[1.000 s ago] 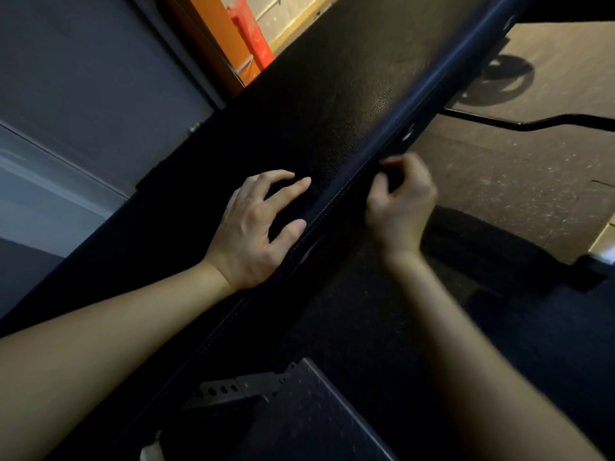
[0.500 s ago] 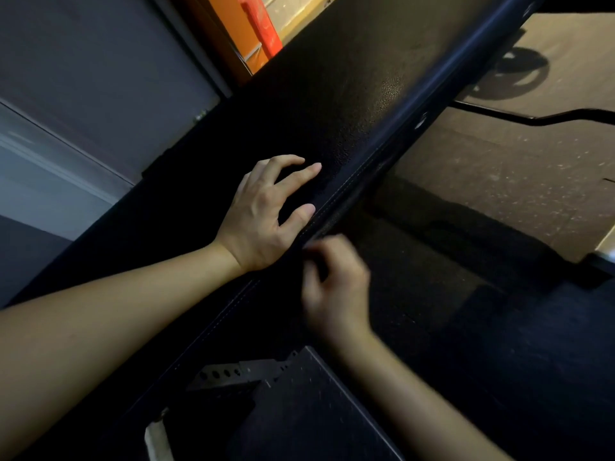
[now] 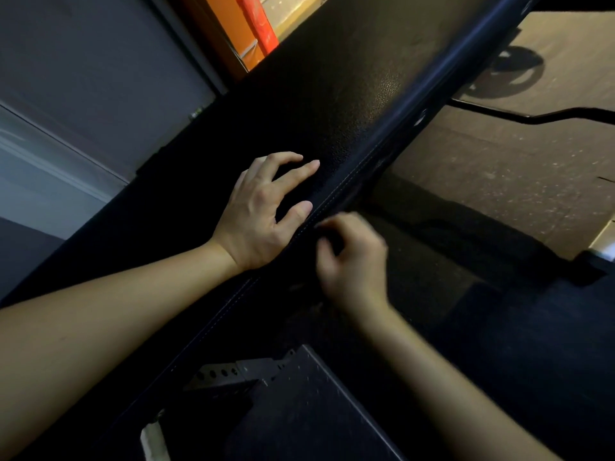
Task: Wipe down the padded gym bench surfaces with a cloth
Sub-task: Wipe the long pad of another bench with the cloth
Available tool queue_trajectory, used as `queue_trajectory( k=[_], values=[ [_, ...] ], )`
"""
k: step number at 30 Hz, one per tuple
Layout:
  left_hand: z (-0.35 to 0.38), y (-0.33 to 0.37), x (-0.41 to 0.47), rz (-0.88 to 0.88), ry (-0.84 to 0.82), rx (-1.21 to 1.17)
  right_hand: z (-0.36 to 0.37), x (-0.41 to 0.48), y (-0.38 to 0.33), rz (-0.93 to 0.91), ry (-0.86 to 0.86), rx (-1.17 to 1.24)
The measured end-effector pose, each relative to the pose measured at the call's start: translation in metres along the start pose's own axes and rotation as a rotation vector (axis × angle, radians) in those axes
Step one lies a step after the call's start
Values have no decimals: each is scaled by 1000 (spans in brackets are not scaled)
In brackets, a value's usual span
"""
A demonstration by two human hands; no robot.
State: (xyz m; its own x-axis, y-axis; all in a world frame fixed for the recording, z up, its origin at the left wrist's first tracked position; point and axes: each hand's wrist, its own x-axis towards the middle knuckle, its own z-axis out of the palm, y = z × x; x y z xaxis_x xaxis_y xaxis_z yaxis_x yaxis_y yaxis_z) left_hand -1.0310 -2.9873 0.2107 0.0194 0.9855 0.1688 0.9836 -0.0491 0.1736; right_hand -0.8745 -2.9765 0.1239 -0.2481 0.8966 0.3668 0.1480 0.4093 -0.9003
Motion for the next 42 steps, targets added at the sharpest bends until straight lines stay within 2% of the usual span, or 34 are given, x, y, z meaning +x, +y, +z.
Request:
queue_trajectory(
  k=[2,4,6,9,10,13,15,17,20,22,25,28,30,32,33,34,37,39,40,42],
  values=[
    [0,0,-1,-5,-8,3,-17,40,18,113,163,-54],
    [0,0,-1,-9,-11,11,-17,46,19,156,234,-50],
    [0,0,0,-9,-8,7,-1,15,2,90,143,-20],
    [0,0,0,-4,-6,3,3,-17,-10,-77,-156,-21],
    [0,0,0,-6,-7,-4,-2,-6,-2,-89,-138,-41],
    [0,0,-1,-15,-11,-10,-23,49,26,56,133,-101],
    [0,-1,0,-15,-13,-2,-23,53,26,110,220,-93],
    [0,-1,0,-12,-12,1,-7,22,8,66,117,-38],
    [0,-2,0,-8,-7,7,-2,-15,-8,-139,-228,-24],
    [-1,-1,0,-10,-12,-2,-17,16,9,-171,-149,-77],
    [-1,0,-1,-23,-24,-1,-46,82,42,21,119,-156],
    [-1,1,-1,-28,-33,2,-40,85,43,137,244,-107],
    [-2,1,-1,-26,-32,2,-19,48,20,75,170,-34],
    [-1,0,0,-23,-25,1,-15,17,5,-52,-48,-21],
    [-1,0,0,-22,-22,-1,-20,20,7,-87,-98,-47],
    [-1,0,-1,-25,-20,-5,-28,36,15,-85,-72,-81],
    [0,-1,-2,-33,-24,-10,-58,106,48,75,154,-195],
    [0,-1,-2,-29,-31,-6,-61,115,50,128,214,-203],
    [0,0,-2,-30,-33,-7,-55,102,41,112,199,-186],
    [-1,0,-1,-31,-28,-4,-37,62,17,-17,20,-100]
  ],
)
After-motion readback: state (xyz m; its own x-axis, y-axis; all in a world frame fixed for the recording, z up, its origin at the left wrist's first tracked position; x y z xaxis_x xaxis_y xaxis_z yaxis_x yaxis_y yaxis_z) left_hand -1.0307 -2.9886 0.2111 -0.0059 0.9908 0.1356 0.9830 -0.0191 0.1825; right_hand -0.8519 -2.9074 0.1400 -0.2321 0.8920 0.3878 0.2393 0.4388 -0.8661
